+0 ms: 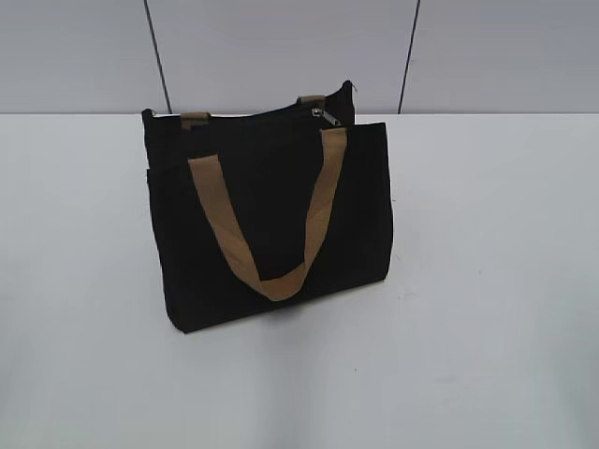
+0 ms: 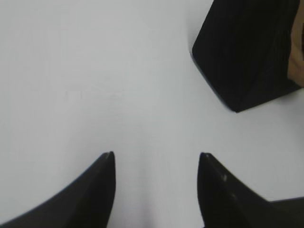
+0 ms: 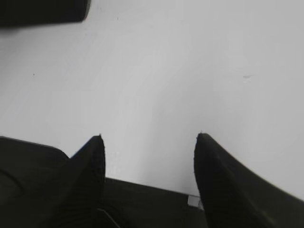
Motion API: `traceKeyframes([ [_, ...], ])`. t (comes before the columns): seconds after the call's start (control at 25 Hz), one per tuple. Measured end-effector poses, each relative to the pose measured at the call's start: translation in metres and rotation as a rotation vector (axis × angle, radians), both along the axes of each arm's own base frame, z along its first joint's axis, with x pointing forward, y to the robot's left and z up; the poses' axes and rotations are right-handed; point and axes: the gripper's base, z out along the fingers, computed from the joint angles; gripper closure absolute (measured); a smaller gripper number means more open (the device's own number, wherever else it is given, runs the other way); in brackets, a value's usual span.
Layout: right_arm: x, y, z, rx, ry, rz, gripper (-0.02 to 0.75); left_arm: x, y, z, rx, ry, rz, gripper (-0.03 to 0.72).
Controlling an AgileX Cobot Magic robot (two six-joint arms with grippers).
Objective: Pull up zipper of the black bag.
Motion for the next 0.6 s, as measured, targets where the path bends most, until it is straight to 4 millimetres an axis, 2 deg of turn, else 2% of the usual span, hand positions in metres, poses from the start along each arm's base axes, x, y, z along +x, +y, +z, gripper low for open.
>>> traceKeyframes([
  [0.32,-0.034,0.0,0.003,0.011,-0.225,-0.019,0.273,-0.027,0.001,0.001,-0.005,-0.164,0.0,0.274],
  [0.6,-0.036,-0.002,0.001,0.019,-0.23,-0.057,0.273,-0.027,0.001,0.0,-0.02,-0.165,0.009,0.276],
])
